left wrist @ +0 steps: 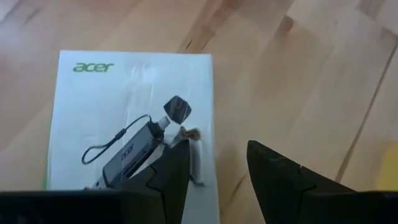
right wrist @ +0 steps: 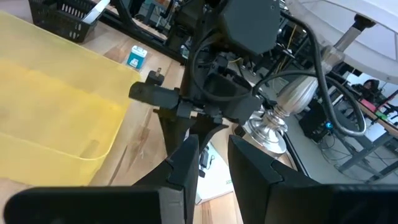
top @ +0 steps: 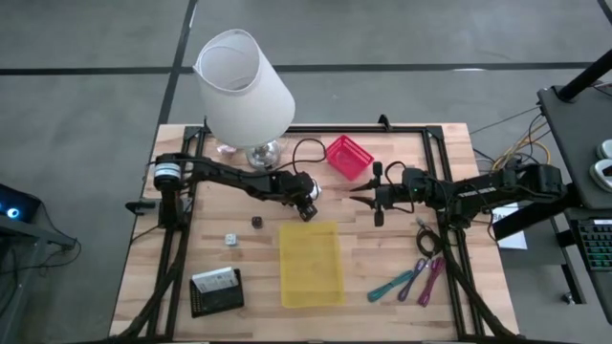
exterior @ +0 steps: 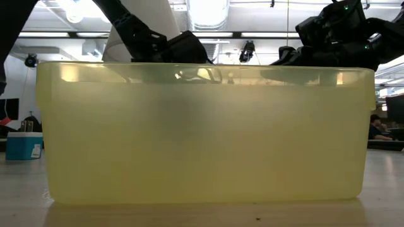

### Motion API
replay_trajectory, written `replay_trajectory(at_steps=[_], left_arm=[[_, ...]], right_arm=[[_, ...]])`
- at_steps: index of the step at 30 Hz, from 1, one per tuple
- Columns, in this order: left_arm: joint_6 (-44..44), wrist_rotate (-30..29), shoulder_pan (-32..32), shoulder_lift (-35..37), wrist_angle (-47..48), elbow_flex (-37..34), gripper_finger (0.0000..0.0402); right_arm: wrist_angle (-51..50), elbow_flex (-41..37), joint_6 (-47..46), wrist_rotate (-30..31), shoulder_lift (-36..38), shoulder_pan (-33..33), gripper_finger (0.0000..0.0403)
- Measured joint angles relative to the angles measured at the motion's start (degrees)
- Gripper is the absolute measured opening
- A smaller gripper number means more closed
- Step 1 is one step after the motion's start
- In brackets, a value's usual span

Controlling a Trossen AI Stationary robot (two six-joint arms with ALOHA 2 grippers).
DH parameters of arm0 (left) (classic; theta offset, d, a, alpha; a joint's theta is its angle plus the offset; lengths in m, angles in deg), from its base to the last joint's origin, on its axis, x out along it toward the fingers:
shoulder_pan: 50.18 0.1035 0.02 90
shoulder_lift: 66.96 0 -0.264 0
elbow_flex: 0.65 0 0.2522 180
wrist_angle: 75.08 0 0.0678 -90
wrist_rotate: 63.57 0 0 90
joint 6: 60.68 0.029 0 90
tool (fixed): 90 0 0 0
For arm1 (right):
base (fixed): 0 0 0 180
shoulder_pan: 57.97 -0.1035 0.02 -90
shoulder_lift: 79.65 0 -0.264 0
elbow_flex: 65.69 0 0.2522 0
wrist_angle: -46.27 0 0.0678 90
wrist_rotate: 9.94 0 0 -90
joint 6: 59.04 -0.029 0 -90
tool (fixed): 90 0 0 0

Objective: Pick and place items into bin
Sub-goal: Put the card reader box into the black bin

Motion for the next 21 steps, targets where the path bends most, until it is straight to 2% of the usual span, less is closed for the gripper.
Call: replay_trajectory(at_steps=[15,21], left_arm=[[4.0,0.2,0.1,-2.9,-2.1,0.7,0.0145],[7.0,1.0,0.2,-2.9,-1.6,0.7,0.0113]], right_arm=[[0.0,0.0,0.0,0.0,0.0,0.0,0.0075],[0.0,0.0,0.0,0.0,0.0,0.0,0.0075]])
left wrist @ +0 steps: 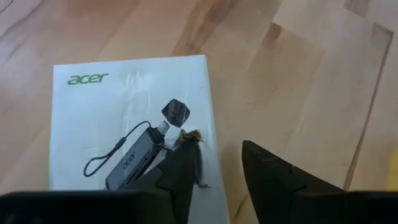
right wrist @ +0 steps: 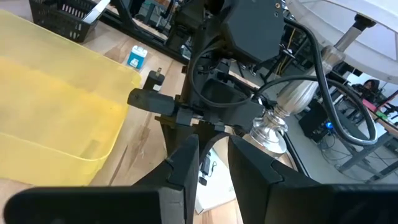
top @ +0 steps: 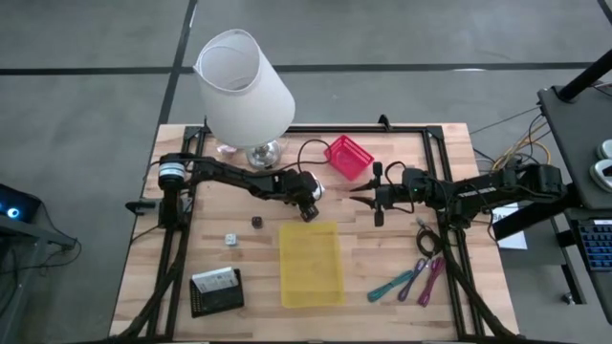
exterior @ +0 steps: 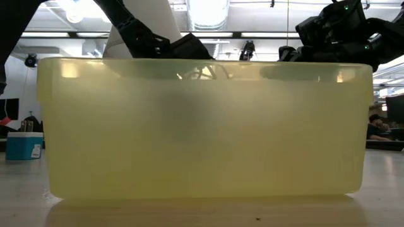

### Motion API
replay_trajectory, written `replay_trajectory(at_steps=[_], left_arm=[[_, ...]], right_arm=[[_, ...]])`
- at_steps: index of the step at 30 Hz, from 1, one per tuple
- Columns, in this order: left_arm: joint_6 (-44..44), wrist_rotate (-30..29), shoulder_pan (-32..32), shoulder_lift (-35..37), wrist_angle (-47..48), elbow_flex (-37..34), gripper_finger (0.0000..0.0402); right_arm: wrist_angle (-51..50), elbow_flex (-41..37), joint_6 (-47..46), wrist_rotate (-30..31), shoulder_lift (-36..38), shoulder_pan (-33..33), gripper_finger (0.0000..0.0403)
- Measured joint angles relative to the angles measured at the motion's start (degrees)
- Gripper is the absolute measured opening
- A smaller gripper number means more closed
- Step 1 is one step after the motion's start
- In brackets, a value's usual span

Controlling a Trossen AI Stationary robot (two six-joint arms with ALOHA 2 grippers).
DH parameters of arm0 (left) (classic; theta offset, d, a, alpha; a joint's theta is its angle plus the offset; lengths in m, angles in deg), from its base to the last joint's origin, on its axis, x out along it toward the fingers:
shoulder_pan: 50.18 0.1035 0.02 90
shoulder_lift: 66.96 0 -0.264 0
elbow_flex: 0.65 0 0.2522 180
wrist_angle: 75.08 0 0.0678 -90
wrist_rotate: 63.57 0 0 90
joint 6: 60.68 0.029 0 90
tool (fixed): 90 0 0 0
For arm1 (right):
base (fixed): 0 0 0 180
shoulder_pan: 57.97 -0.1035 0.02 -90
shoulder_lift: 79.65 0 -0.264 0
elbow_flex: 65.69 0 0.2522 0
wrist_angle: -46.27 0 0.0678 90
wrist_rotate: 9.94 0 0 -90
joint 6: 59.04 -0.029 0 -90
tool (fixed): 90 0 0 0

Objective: Pick and place items into bin
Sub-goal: Put the card reader box into the black bin

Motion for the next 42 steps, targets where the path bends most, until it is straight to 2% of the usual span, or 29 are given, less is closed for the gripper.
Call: replay_trajectory(at_steps=[9,12,23,42], left_arm=[[1.5,0.8,0.0,0.0,0.2,0.0,0.0024],[1.8,0.7,0.0,0.0,0.3,-0.1,0.0006],[5.1,1.4,-0.1,0.7,1.1,0.6,0.0002],[16.8,1.7,-0.1,3.6,0.8,1.1,0.0]], right_arm=[[0.0,0.0,-0.2,0.0,0.0,0.0,0.0075],[0.0,0.0,-0.2,0.0,0.0,0.0,0.0075],[0.0,0.0,-0.2,0.0,0.0,0.0,0.0075],[-0.1,0.0,-0.6,0.0,0.0,0.0,0.0075]])
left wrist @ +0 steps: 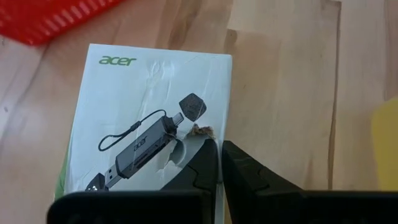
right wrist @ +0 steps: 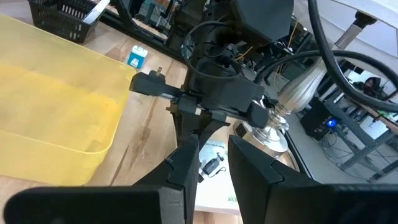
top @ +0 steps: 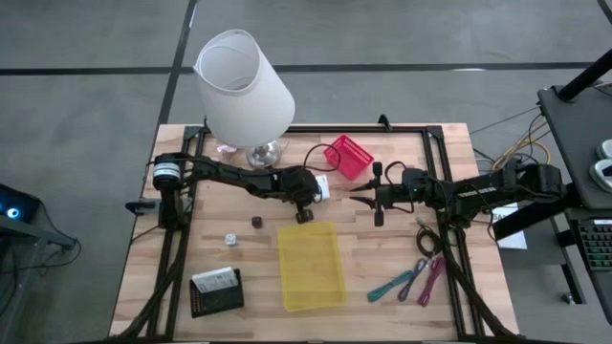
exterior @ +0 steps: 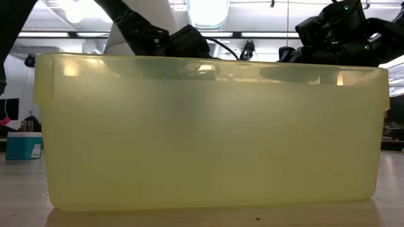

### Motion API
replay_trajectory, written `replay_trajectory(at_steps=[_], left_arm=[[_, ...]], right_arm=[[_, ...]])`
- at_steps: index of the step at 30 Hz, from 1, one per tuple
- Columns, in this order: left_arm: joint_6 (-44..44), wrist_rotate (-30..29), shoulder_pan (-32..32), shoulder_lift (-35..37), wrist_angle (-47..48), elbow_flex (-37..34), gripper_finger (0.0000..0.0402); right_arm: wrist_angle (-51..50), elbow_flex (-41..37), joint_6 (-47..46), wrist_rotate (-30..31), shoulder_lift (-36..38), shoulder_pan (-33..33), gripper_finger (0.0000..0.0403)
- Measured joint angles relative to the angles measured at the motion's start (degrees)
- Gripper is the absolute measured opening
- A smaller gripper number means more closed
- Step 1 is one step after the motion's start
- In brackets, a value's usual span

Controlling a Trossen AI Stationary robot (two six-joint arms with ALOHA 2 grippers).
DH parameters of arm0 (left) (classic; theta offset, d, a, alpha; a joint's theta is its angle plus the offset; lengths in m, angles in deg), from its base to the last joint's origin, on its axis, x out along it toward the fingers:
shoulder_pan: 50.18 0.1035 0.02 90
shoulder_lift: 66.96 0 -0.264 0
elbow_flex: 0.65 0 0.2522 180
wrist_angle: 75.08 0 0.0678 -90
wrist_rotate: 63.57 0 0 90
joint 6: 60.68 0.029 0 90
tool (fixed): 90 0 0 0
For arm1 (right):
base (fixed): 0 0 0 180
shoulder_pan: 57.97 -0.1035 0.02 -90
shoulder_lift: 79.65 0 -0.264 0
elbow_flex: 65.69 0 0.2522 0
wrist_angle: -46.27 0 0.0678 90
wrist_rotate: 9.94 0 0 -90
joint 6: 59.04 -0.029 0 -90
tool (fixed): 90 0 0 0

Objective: Pick and place items into bin
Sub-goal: Put the card reader box into the black bin

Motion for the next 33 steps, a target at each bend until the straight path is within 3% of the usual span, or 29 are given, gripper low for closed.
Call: replay_trajectory(at_steps=[16,27,33], left_arm=[[10.7,0.2,-0.2,3.9,0.0,0.5,0.0],[24.8,1.2,-0.4,4.4,6.9,0.6,0.0],[26.8,1.2,-0.9,4.4,10.0,2.8,0.0]], right_arm=[[0.1,0.0,-0.1,0.0,0.0,0.0,0.0075],[0.7,0.0,-0.3,0.0,0.1,0.0,0.0075],[0.7,0.0,-0.3,0.1,0.1,0.0,0.0075]])
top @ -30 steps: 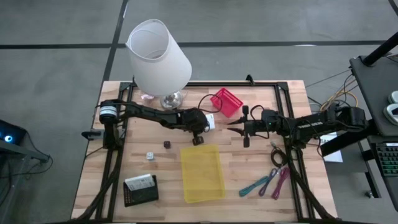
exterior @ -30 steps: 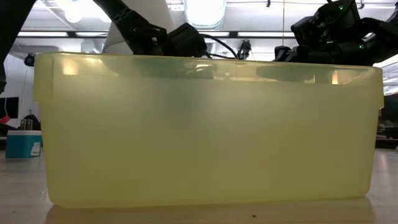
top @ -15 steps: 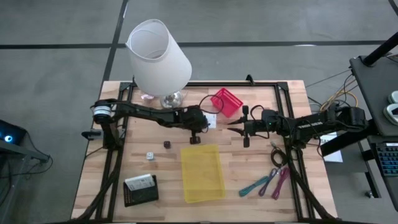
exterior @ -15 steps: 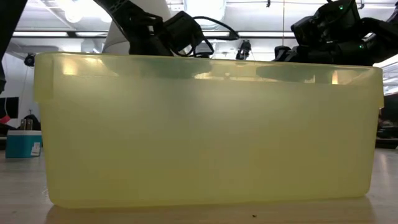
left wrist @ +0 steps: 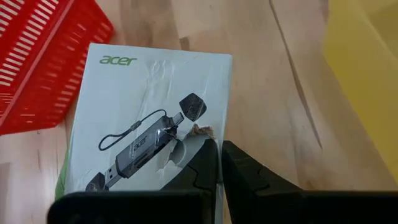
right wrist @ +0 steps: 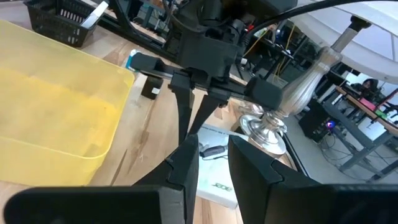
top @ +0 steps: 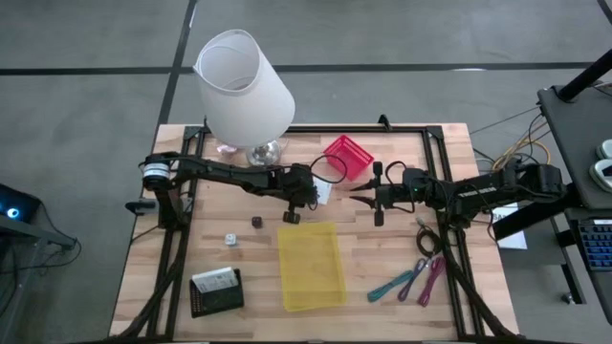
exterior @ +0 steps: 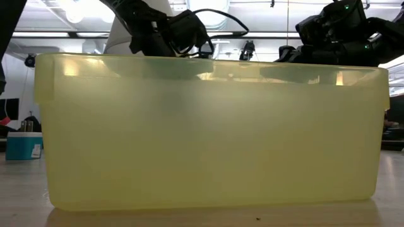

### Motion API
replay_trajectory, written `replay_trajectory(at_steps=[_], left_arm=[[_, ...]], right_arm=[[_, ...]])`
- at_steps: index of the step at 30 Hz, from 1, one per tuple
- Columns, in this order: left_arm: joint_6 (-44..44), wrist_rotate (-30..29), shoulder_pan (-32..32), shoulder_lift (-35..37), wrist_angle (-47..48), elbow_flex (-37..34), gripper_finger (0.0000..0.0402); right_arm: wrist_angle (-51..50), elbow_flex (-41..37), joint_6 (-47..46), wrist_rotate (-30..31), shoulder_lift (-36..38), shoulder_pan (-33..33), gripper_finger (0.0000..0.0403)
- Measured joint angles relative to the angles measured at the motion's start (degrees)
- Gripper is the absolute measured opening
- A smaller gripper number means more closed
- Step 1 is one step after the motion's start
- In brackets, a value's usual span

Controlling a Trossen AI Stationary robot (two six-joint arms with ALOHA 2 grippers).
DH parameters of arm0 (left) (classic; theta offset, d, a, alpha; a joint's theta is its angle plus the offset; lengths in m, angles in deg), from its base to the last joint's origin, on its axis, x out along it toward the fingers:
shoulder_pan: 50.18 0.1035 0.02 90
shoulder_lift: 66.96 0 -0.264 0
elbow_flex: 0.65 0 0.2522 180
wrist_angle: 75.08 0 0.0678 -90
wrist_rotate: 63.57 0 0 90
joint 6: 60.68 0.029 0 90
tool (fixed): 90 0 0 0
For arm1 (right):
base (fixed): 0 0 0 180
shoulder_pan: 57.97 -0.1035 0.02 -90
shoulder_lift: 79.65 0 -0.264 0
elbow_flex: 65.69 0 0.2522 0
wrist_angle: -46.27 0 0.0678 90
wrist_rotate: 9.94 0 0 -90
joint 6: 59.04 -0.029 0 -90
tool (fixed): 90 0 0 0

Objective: Pick and place items into bin
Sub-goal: Put the card reader box into the black bin

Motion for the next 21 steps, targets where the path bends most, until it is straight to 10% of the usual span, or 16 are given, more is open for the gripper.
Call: replay_trajectory(at_steps=[21], left_arm=[[0.0,-0.3,-2.7,1.2,12.9,6.0,0.0]], right_arm=[[0.0,0.0,-0.2,0.0,0.0,0.0,0.0075]])
